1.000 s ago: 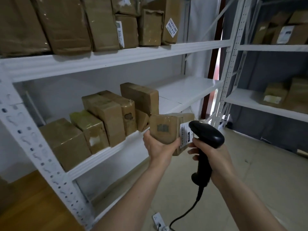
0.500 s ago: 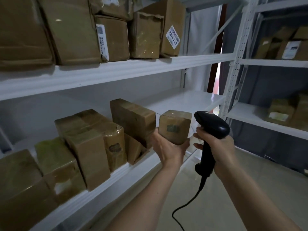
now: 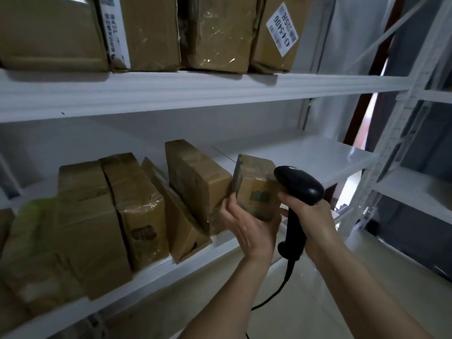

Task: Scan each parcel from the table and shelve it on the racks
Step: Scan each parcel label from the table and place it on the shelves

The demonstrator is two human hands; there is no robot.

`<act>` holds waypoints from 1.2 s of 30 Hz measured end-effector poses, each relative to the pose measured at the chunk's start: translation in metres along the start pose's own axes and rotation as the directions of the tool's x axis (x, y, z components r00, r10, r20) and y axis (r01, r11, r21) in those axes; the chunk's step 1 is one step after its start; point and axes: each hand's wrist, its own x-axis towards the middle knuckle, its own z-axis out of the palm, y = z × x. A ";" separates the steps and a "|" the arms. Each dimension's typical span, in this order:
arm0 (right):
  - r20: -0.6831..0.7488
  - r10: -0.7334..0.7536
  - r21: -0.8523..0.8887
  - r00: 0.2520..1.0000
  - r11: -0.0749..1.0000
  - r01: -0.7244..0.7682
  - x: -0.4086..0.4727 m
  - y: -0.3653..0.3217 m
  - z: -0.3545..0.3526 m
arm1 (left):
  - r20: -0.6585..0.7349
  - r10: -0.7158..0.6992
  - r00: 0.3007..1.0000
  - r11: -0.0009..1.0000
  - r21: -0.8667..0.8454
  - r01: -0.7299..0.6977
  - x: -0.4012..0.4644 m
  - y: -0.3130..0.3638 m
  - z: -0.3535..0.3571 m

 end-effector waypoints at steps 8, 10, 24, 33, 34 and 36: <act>0.211 0.111 -0.027 0.971 0.994 -0.108 0.066 0.017 -0.013 | -0.164 -0.076 0.984 0.992 0.087 0.091 -0.005 -0.013 0.044; 0.266 0.132 -0.017 0.955 0.991 -0.133 0.078 0.022 -0.014 | -0.184 -0.080 0.980 0.987 0.122 0.103 -0.009 -0.022 0.049; 0.453 0.232 -0.077 0.861 0.972 -0.222 0.112 0.042 -0.004 | -0.389 -0.224 0.893 0.953 0.106 0.285 0.004 -0.036 0.053; 0.464 0.155 -0.043 0.872 0.987 -0.153 0.099 0.034 -0.010 | -0.350 -0.198 0.916 0.975 0.026 0.220 0.002 -0.022 0.020; 0.499 0.154 -0.040 0.853 0.987 -0.155 0.095 0.032 -0.010 | -0.342 -0.189 0.921 0.978 0.018 0.208 0.000 -0.021 0.011; 0.601 0.175 -0.058 0.780 0.983 -0.175 0.084 0.028 -0.005 | -0.329 -0.168 0.929 0.984 0.006 0.179 -0.005 -0.019 -0.008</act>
